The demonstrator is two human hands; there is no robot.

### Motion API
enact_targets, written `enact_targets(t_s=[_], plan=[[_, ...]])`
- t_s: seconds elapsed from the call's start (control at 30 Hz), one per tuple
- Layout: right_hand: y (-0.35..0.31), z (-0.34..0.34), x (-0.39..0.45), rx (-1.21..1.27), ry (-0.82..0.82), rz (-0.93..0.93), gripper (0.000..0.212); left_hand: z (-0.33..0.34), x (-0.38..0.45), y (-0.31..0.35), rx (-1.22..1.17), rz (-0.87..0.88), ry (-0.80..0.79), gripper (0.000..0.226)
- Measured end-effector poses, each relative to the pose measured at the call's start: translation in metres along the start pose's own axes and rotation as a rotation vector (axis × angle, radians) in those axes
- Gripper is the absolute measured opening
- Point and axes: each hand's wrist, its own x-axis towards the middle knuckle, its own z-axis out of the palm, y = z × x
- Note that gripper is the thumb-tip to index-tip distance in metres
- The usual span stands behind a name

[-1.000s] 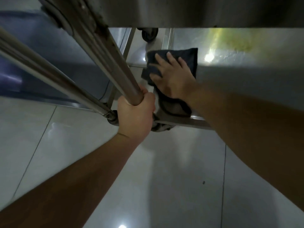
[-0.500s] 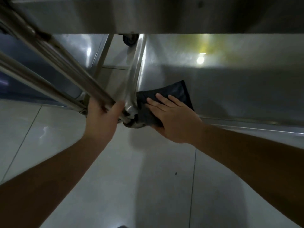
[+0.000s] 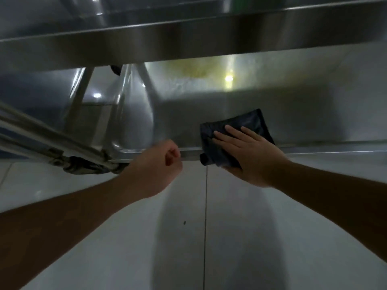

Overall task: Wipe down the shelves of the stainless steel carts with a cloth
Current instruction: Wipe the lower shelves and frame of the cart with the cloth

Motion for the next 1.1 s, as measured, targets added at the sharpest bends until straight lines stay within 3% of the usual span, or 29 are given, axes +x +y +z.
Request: enact_targets(t_s=[0.1, 0.2, 0.4, 0.57, 0.83, 1.1], plan=[[0.033, 0.000, -0.031, -0.012, -0.023, 0.050, 0.075, 0.015, 0.017, 0.023, 0.108, 0.202, 0.090, 0.013], [0.060, 0.001, -0.060, 0.011, -0.035, 0.108, 0.077, 0.036, 0.033, 0.047, 0.214, 0.255, 0.155, 0.024], [0.112, 0.010, -0.119, 0.070, 0.000, 0.235, 0.073, 0.078, 0.041, 0.091, 0.368, 0.529, 0.160, 0.051], [0.153, 0.016, -0.166, 0.072, -0.001, 0.354, 0.075, 0.117, 0.055, 0.123, 0.456, 0.553, 0.103, 0.075], [0.203, 0.016, -0.226, 0.166, 0.015, 0.619, 0.079, 0.183, 0.062, 0.179, 0.576, 0.685, 0.098, 0.082], [0.239, 0.014, -0.228, 0.278, 0.030, 1.037, 0.069, 0.201, 0.066, 0.176, 0.594, 0.645, 0.090, 0.088]])
